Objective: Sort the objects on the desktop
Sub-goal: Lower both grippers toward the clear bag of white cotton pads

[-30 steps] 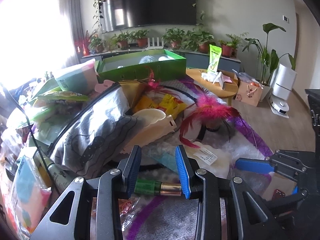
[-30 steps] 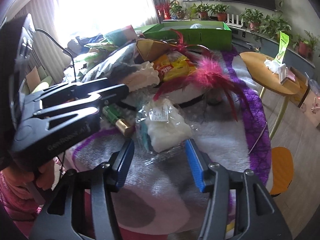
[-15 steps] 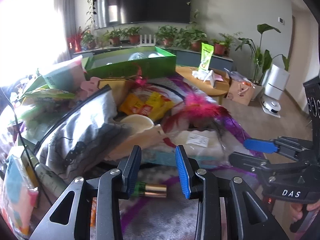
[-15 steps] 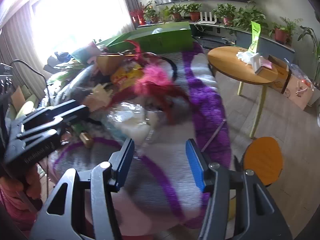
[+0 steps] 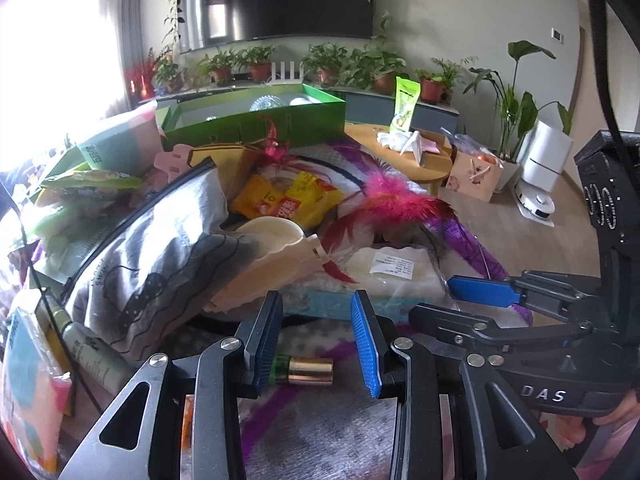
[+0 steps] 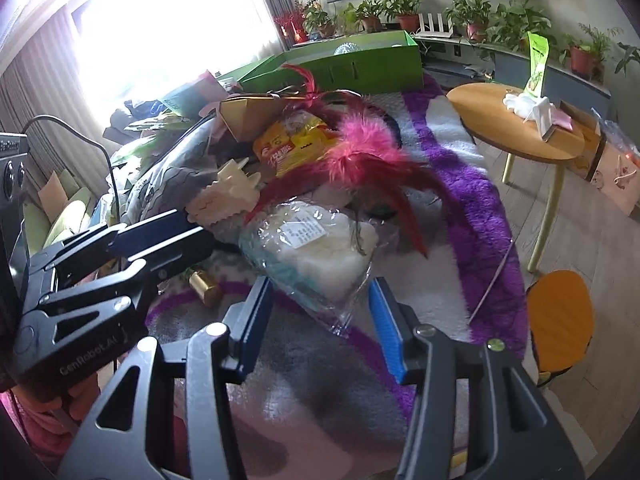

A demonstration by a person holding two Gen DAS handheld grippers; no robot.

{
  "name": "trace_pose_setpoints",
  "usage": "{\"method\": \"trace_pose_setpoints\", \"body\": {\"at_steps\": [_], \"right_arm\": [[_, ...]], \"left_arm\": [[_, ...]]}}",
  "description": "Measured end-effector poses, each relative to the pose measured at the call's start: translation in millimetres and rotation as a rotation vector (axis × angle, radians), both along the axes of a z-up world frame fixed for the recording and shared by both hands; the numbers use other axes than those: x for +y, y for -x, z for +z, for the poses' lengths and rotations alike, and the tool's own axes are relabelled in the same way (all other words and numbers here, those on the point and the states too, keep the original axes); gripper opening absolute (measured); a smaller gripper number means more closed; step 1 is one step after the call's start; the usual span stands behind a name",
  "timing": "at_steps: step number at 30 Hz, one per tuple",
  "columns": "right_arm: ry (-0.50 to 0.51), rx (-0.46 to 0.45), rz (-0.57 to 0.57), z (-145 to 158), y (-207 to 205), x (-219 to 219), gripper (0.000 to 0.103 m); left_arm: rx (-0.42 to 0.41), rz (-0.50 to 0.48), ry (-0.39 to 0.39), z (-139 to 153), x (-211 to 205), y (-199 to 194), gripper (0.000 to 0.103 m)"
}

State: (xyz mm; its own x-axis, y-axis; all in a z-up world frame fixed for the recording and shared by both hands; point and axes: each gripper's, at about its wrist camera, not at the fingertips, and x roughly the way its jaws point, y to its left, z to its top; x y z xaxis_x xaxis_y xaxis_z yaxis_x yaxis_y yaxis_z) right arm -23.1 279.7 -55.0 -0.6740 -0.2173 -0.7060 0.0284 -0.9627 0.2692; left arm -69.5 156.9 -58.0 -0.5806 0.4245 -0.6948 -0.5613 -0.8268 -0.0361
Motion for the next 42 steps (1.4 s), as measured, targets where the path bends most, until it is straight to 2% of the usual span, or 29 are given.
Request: {"method": "trace_pose_setpoints", "body": {"at_steps": [1,3,4,5,8,11,21,24,29,35,39,42], "right_arm": [[0.001,-0.005,-0.001,-1,1,0,0.049],[0.009,-0.013,-0.002,-5,4,2,0.039],[-0.002,-0.013,-0.007,-5,4,3,0.026],[-0.009,-0.009,-0.002,-5,4,4,0.022],[-0.020,-0.008,0.007,-3,0,5,0.016],[-0.045,-0.017,0.011,-1,-6,9,0.015],[-0.133,-0.041,0.052,5,-33,29,0.016],[-0.143,-0.050,0.033,4,-35,36,0.022],[-0.086,-0.025,0.006,10,-41,41,0.041],[-0.058,0.003,-0.022,13,-40,35,0.043],[-0.049,-0.011,-0.026,7,-34,34,0.044],[-0.032,-0.016,-0.036,5,-33,37,0.044]], "left_arm": [[-0.001,0.000,0.003,-1,1,1,0.036],[-0.003,0.003,0.009,-2,3,2,0.036],[-0.005,0.004,0.011,-2,4,2,0.036],[-0.005,0.004,0.014,-3,4,3,0.036],[-0.003,0.002,0.019,-4,5,3,0.036],[-0.006,-0.010,0.016,-4,6,1,0.036],[-0.023,-0.093,0.012,-5,24,-13,0.036],[-0.040,-0.101,0.009,-6,30,-13,0.036],[-0.032,-0.093,0.010,-6,37,-11,0.036],[-0.056,-0.092,0.010,-10,41,-8,0.036],[-0.059,-0.091,0.011,-13,41,-7,0.036],[-0.047,-0.080,0.018,-13,39,-7,0.051]]}}
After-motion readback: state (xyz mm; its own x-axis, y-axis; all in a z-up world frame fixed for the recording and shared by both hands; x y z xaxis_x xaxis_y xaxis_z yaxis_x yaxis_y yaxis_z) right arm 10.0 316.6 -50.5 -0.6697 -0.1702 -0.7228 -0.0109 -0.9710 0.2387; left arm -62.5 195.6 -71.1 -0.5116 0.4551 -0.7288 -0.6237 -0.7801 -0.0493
